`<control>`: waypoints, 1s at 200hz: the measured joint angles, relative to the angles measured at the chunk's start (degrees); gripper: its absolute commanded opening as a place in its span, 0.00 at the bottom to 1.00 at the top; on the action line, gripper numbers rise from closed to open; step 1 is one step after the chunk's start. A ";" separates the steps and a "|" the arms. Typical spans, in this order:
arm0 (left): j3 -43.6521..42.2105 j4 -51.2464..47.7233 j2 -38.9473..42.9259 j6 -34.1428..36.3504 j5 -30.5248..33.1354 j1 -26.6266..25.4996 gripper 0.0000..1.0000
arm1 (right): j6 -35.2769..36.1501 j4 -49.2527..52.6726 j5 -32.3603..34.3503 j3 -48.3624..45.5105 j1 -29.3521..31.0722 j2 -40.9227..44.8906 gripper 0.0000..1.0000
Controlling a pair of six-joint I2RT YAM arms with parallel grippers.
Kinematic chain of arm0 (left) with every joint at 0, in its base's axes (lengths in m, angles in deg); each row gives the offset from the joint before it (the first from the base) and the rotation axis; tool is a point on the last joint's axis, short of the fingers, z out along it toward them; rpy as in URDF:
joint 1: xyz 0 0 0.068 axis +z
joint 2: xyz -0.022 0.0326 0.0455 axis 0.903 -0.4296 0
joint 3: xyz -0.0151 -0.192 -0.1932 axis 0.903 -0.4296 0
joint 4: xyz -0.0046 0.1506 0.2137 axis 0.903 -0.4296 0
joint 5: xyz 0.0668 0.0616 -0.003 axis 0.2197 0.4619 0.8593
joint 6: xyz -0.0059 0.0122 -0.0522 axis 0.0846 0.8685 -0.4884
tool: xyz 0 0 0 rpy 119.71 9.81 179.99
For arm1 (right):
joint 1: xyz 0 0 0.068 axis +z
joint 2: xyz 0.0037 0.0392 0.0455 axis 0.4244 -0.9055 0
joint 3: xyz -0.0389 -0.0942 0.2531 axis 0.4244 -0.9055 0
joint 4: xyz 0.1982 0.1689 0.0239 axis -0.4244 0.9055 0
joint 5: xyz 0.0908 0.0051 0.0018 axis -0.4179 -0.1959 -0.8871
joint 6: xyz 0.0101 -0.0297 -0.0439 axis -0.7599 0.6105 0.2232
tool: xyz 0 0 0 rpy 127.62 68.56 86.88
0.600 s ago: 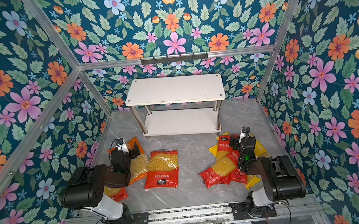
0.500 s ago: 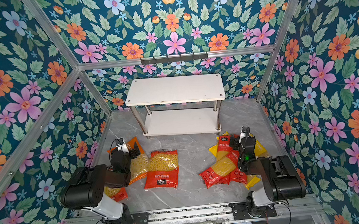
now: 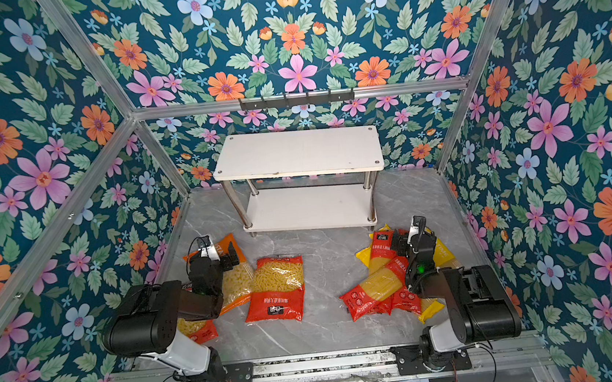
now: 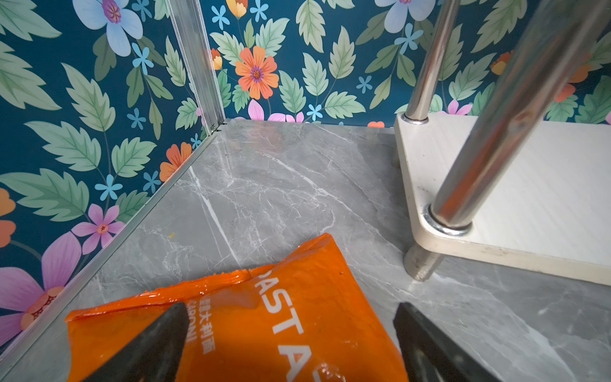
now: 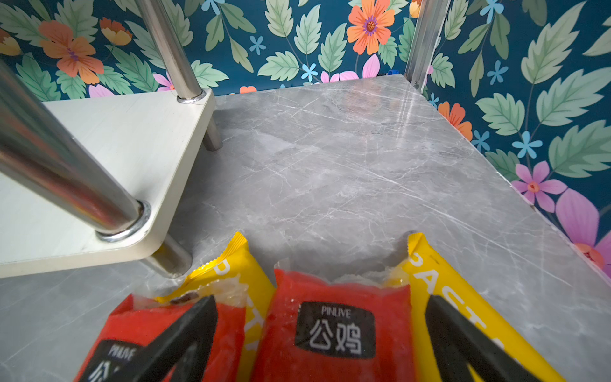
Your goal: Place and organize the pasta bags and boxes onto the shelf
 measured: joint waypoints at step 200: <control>-0.24 -0.66 1.44 0.15 0.37 -0.22 1.00 | 0.59 -0.22 1.33 -0.70 1.01 1.09 0.99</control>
